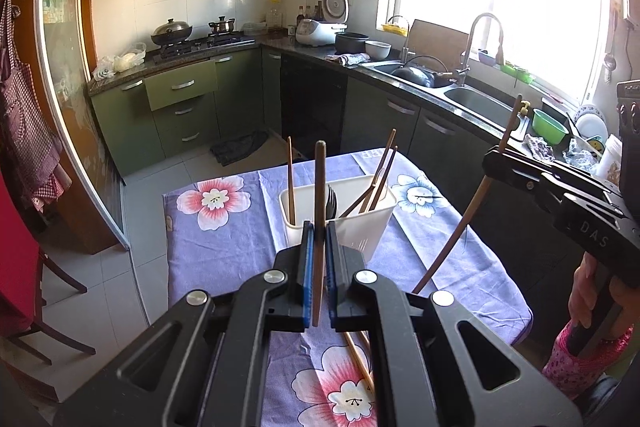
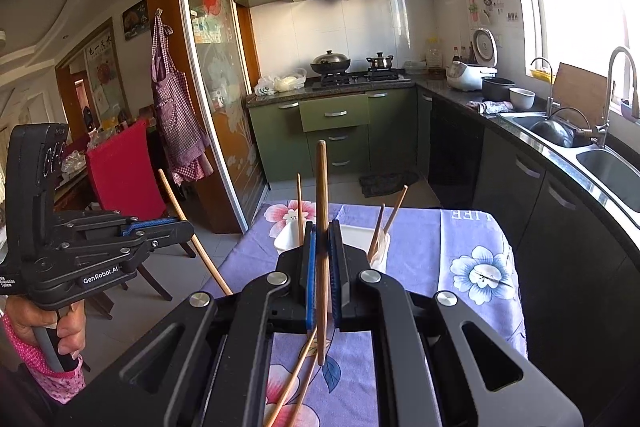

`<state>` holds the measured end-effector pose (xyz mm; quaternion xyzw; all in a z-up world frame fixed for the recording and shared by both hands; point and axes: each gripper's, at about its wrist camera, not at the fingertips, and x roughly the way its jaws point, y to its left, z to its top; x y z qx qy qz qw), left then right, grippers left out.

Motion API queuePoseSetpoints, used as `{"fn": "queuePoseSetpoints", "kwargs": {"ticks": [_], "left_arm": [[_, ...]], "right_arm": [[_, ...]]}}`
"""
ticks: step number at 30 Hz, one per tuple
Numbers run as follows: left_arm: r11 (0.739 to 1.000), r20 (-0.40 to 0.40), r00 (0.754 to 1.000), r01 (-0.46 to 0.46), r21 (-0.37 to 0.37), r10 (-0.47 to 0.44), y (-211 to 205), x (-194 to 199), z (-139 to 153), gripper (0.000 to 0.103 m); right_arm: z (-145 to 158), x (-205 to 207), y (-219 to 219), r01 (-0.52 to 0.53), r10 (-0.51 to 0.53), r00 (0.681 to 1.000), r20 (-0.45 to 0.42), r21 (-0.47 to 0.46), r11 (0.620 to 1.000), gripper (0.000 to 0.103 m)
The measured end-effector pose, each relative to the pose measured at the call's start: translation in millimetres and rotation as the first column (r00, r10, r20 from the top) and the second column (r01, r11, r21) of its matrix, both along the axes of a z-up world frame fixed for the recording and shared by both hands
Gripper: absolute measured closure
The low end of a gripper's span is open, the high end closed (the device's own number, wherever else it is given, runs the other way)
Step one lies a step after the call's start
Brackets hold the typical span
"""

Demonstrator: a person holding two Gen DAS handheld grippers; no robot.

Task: Organize utensils
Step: 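Drop the left gripper's chopstick into the holder while the right gripper drops its chopstick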

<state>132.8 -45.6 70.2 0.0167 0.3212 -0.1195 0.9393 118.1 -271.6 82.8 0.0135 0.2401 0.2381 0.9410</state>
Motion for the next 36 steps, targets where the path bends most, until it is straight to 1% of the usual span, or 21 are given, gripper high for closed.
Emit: {"fn": "queuePoseSetpoints", "kwargs": {"ticks": [7, 12, 16, 20, 22, 26, 31, 36], "left_arm": [[1.000, 0.069, 0.997, 0.021, -0.016, -0.020, -4, 9, 38, 0.097], [0.999, 0.139, 0.990, 0.022, -0.029, -0.018, -4, 18, 64, 0.097], [0.999, 0.179, 0.984, 0.010, -0.041, -0.002, -3, 31, 78, 0.097], [0.999, 0.202, 0.979, -0.003, -0.036, 0.010, -8, 48, 83, 0.097], [0.999, 0.200, 0.980, -0.007, -0.039, 0.015, -10, 60, 80, 0.097], [0.999, 0.160, 0.987, -0.014, -0.046, 0.021, -13, 88, 63, 0.097], [0.999, 0.086, 0.996, -0.031, -0.043, 0.035, -12, 116, 31, 0.097], [0.999, 0.022, 0.999, -0.035, -0.027, 0.035, -13, 128, 1, 0.097]], "right_arm": [[46, 16, -1, 0.029, -0.032, 0.996, 0.086, 0.034, 0.999, 0.096], [73, 42, -1, 0.062, -0.069, 0.990, 0.124, 0.059, 0.996, 0.096], [81, 71, 2, 0.084, -0.092, 0.987, 0.129, 0.064, 0.994, 0.096], [80, 98, 10, 0.096, -0.101, 0.988, 0.116, 0.050, 0.994, 0.096], [75, 109, 12, 0.098, -0.103, 0.989, 0.104, 0.049, 0.994, 0.096], [60, 129, 17, 0.098, -0.101, 0.992, 0.077, 0.040, 0.994, 0.096], [36, 150, 23, 0.088, -0.089, 0.995, 0.035, 0.023, 0.996, 0.096], [11, 163, 29, 0.073, -0.072, 0.997, -0.008, 0.008, 0.997, 0.096]]}}
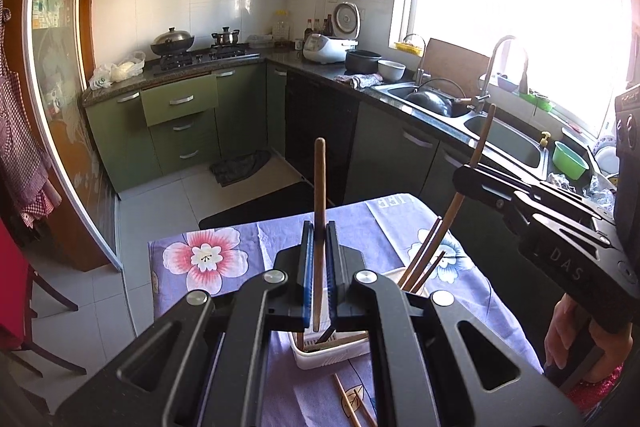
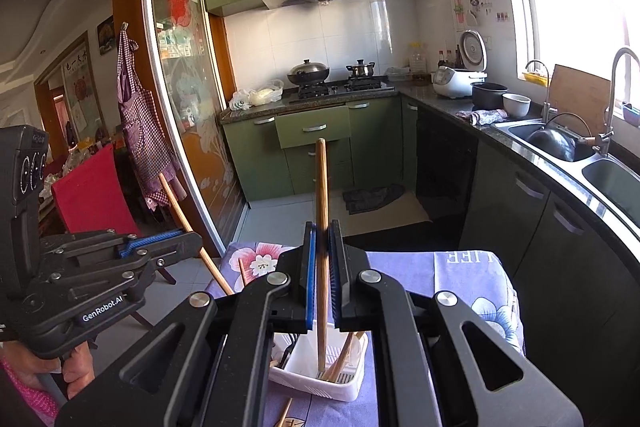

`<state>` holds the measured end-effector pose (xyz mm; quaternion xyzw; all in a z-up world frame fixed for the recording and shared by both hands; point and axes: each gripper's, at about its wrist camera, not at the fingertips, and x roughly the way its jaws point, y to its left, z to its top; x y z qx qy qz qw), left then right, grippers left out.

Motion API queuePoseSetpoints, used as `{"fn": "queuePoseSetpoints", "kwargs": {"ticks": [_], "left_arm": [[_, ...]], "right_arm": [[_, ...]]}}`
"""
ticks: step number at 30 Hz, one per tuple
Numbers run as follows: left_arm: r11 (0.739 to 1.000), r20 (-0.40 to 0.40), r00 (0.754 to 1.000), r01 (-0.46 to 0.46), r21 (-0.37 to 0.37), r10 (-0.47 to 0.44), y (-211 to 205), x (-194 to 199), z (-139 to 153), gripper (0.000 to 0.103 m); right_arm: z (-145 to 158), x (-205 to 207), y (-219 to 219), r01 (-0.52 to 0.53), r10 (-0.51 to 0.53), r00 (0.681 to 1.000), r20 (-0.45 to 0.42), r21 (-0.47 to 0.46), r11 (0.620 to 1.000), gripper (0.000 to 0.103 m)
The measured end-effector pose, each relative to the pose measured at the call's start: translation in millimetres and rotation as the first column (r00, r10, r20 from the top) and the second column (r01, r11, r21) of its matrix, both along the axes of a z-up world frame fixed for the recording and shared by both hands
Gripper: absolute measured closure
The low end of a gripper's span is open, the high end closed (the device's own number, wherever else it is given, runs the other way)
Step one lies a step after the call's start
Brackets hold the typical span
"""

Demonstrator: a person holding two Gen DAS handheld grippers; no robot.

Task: Organize utensils
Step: 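Drop the left gripper's chopstick into the holder while the right gripper drops its chopstick, then lower both grippers to the last chopsticks and grasp one each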

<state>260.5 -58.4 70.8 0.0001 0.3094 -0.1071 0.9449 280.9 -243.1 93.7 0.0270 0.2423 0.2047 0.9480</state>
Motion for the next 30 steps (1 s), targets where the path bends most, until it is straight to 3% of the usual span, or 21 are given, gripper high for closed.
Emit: {"fn": "queuePoseSetpoints", "kwargs": {"ticks": [4, 8, 13, 15, 18, 21, 23, 26, 28, 30], "left_arm": [[1.000, -0.047, 0.999, 0.005, 0.018, -0.004, -1, 2, -19, 0.096], [1.000, -0.052, 0.999, 0.007, 0.027, -0.006, -2, -3, -22, 0.077], [1.000, -0.029, 1.000, 0.007, 0.028, -0.006, 0, -25, -11, 0.073], [0.999, -0.023, 1.000, 0.006, 0.032, -0.006, 1, -38, -9, 0.066], [0.999, -0.035, 0.999, 0.000, 0.033, 0.002, 3, -59, -17, 0.052], [1.000, -0.089, 0.996, -0.005, 0.010, 0.005, 7, -79, -46, 0.040], [1.000, -0.165, 0.986, -0.015, -0.001, 0.014, 9, -87, -76, 0.039], [1.000, -0.294, 0.956, -0.023, 0.000, 0.022, 4, -93, -127, 0.039], [1.000, -0.385, 0.923, -0.018, -0.024, 0.007, -3, -93, -160, 0.040], [0.999, -0.446, 0.895, -0.005, -0.035, -0.011, -12, -94, -186, 0.054]], "right_arm": [[-21, 3, 6, -0.013, 0.013, 0.999, -0.037, -0.014, 1.000, 0.096], [-31, -5, 9, -0.019, 0.018, 0.999, -0.046, -0.017, 1.000, 0.092], [-16, -36, 2, -0.025, 0.025, 1.000, 0.001, 0.003, 1.000, 0.091], [-10, -55, -3, -0.031, 0.031, 0.999, 0.026, 0.009, 0.999, 0.083], [-9, -88, -14, -0.031, 0.031, 0.998, 0.049, 0.012, 0.999, 0.080], [-26, -118, -31, -0.011, 0.010, 0.999, 0.039, 0.020, 1.000, 0.078], [-47, -135, -42, 0.021, -0.021, 1.000, 0.012, 0.008, 1.000, 0.068], [-84, -155, -55, 0.057, -0.058, 0.997, -0.052, -0.021, 0.998, 0.067], [-109, -164, -66, 0.062, -0.061, 0.992, -0.108, 0.000, 0.998, 0.067], [-131, -169, -76, 0.070, -0.067, 0.984, -0.163, 0.014, 0.997, 0.067]]}}
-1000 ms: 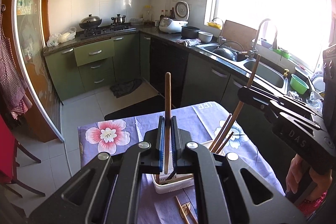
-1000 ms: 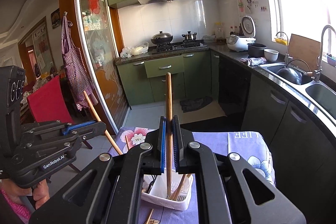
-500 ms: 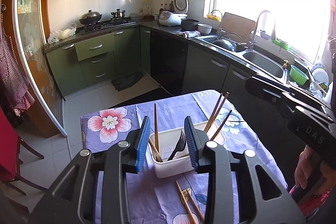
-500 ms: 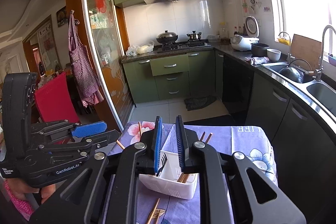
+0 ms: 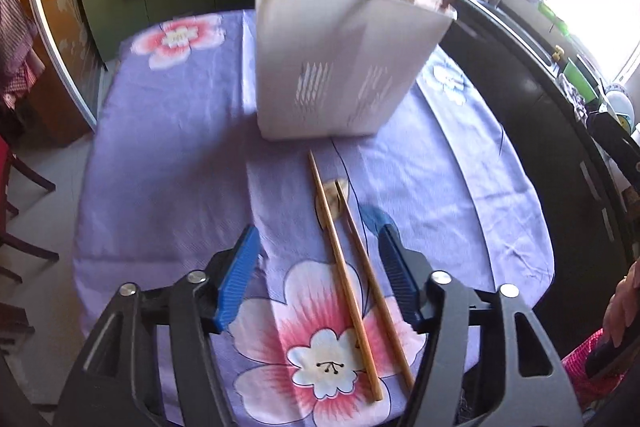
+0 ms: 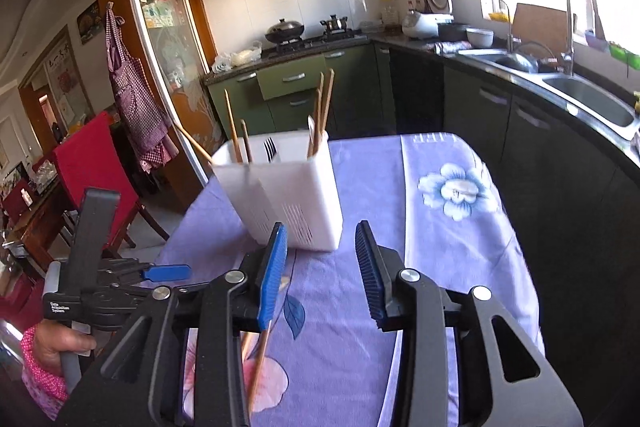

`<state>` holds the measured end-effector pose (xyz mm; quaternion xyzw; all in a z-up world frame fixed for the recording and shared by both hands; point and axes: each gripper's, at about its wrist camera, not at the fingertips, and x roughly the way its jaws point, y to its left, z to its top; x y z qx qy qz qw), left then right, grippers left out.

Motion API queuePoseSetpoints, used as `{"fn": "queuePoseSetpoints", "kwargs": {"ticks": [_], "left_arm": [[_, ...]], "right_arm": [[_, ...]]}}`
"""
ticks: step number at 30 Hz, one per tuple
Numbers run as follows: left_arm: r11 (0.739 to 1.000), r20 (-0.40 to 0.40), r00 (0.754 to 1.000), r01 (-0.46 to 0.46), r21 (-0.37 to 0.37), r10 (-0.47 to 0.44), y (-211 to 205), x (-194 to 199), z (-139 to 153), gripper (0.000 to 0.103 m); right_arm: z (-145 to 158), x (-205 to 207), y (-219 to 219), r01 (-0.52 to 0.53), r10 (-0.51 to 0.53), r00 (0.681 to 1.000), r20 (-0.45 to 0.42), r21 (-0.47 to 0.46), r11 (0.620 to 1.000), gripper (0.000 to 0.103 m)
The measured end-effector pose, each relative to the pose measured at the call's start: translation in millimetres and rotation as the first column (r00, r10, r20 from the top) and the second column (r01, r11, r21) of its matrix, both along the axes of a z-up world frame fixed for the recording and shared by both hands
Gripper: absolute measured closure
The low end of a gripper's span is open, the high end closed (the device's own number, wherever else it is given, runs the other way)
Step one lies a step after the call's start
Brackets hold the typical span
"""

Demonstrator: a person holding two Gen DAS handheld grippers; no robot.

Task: Organize utensils
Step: 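Lower both grippers to the last chopsticks and grasp one each, then lift the chopsticks upright and carry them above the holder with both grippers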

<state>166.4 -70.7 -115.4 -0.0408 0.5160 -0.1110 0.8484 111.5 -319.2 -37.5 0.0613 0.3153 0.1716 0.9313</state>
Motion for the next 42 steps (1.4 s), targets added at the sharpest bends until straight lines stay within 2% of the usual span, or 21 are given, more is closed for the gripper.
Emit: {"fn": "queuePoseSetpoints", "kwargs": {"ticks": [2, 4, 6, 7, 8, 10, 13, 18, 22, 24, 26, 29, 35, 42], "left_arm": [[1.000, -0.060, 0.998, 0.011, -0.025, -0.012, -9, -1, -21, 0.060], [0.999, -0.095, 0.995, 0.005, -0.040, -0.009, -19, -1, -34, 0.060], [1.000, -0.098, 0.995, -0.006, -0.027, 0.003, -26, 0, -41, 0.063], [1.000, -0.101, 0.995, -0.011, -0.019, 0.009, -28, 1, -43, 0.065], [1.000, -0.105, 0.994, -0.012, -0.008, 0.011, -31, 4, -45, 0.073], [1.000, -0.112, 0.994, -0.018, 0.007, 0.018, -35, 6, -49, 0.077], [0.998, -0.113, 0.993, -0.026, 0.053, 0.031, -39, 11, -53, 0.077], [0.992, -0.110, 0.993, -0.036, 0.118, 0.049, -44, 17, -58, 0.090], [0.988, -0.097, 0.994, -0.039, 0.150, 0.054, -46, 20, -57, 0.093], [0.985, -0.086, 0.995, -0.036, 0.167, 0.051, -48, 22, -57, 0.093], [0.984, -0.077, 0.996, -0.034, 0.174, 0.048, -49, 24, -56, 0.094], [0.989, -0.074, 0.996, -0.041, 0.141, 0.052, -44, 26, -55, 0.096], [0.992, 0.045, 0.996, -0.082, 0.099, 0.078, -20, 5, -22, 0.097], [0.990, 0.202, 0.973, -0.128, 0.058, 0.114, 16, -35, 28, 0.097]], "right_arm": [[-18, -6, -13, 0.014, -0.013, 0.999, -0.040, 0.028, 1.000, 0.067], [-32, -10, -25, 0.025, -0.022, 0.997, -0.070, 0.050, 0.998, 0.067], [-42, -14, -36, 0.040, -0.035, 0.996, -0.086, 0.066, 0.997, 0.067], [-45, -14, -41, 0.046, -0.039, 0.995, -0.092, 0.074, 0.996, 0.067], [-48, -16, -46, 0.050, -0.042, 0.995, -0.095, 0.084, 0.995, 0.067], [-51, -17, -52, 0.057, -0.048, 0.994, -0.100, 0.097, 0.994, 0.067], [-53, -15, -59, 0.061, -0.048, 0.993, -0.108, 0.115, 0.992, 0.067], [-55, -9, -65, 0.063, -0.047, 0.992, -0.121, 0.134, 0.989, 0.067], [-56, -5, -66, 0.067, -0.049, 0.990, -0.131, 0.139, 0.988, 0.067], [-58, -3, -62, 0.062, -0.043, 0.989, -0.139, 0.135, 0.989, 0.063], [-60, -1, -55, 0.050, -0.031, 0.988, -0.149, 0.122, 0.991, 0.062], [-66, 1, -42, 0.024, -0.008, 0.987, -0.162, 0.096, 0.995, 0.062], [-84, 12, -6, -0.034, 0.040, 0.976, -0.212, 0.030, 0.999, 0.062], [-122, 37, 66, -0.164, 0.132, 0.942, -0.308, -0.083, 0.983, 0.065]]}}
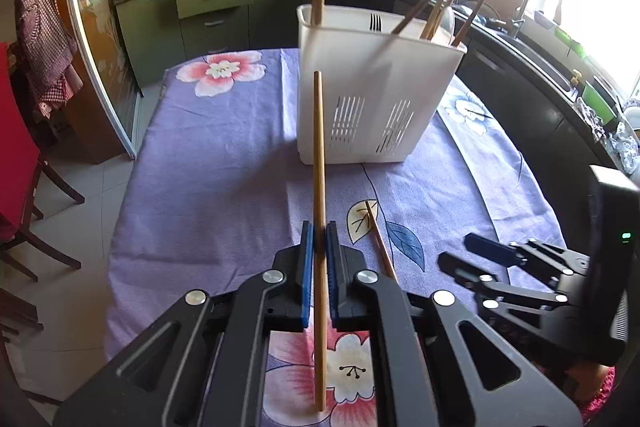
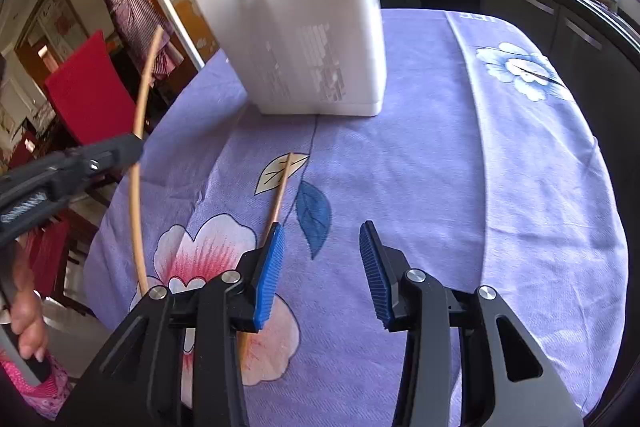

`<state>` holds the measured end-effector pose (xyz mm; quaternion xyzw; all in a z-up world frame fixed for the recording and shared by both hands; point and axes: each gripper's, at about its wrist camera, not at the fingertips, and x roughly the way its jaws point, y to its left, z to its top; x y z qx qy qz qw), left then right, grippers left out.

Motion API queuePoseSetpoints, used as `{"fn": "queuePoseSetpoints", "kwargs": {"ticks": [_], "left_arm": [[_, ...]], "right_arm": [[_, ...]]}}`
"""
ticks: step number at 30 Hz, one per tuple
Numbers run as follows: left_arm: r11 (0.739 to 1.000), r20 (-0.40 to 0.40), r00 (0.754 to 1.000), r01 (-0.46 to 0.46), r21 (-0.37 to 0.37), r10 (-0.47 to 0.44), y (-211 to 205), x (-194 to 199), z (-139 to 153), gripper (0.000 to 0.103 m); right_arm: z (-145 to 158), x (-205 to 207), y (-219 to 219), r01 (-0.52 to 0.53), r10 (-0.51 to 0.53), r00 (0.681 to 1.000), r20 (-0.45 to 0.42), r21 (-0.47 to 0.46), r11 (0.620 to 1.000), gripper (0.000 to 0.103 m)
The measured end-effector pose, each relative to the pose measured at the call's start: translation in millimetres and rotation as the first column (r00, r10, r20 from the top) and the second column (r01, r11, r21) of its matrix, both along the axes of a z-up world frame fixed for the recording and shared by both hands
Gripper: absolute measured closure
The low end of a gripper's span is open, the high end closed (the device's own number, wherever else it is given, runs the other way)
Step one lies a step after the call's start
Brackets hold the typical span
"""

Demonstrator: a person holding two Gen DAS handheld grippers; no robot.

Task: Organize utensils
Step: 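Lift the chopsticks upright and carry them above the holder with both grippers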

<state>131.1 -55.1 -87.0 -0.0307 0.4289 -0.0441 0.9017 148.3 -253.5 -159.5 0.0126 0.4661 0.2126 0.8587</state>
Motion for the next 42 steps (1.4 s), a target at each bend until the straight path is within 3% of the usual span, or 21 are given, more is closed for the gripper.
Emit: {"fn": "queuePoseSetpoints", "kwargs": {"ticks": [3, 16, 20, 29, 38, 42], "left_arm": [[1.000, 0.030, 1.000, -0.003, -0.001, 0.003, 11, -12, 11, 0.097], [1.000, 0.068, 0.998, 0.004, -0.009, -0.004, 31, -27, 18, 0.096], [1.000, 0.069, 0.998, 0.004, -0.007, -0.004, 31, -28, 18, 0.096], [1.000, 0.060, 0.998, -0.003, -0.007, 0.003, 35, -28, 17, 0.096], [1.000, 0.075, 0.997, -0.011, 0.000, 0.011, 38, -31, 25, 0.096], [1.000, 0.083, 0.996, -0.012, 0.010, 0.011, 36, -34, 29, 0.096]], "right_arm": [[-13, 11, 31, -0.046, 0.045, 0.999, -0.026, -0.052, 0.998, 0.075], [-29, 38, 88, -0.067, 0.062, 0.998, -0.029, -0.230, 0.971, 0.082], [-27, 35, 90, -0.073, 0.067, 0.997, -0.037, -0.214, 0.974, 0.094], [-24, 39, 73, -0.043, 0.037, 0.998, -0.058, -0.101, 0.994, 0.097], [47, 6, 23, 0.030, -0.039, 0.994, 0.104, 0.082, 0.996, 0.097], [74, -14, 4, 0.038, -0.058, 0.984, 0.171, 0.116, 0.993, 0.097]]}}
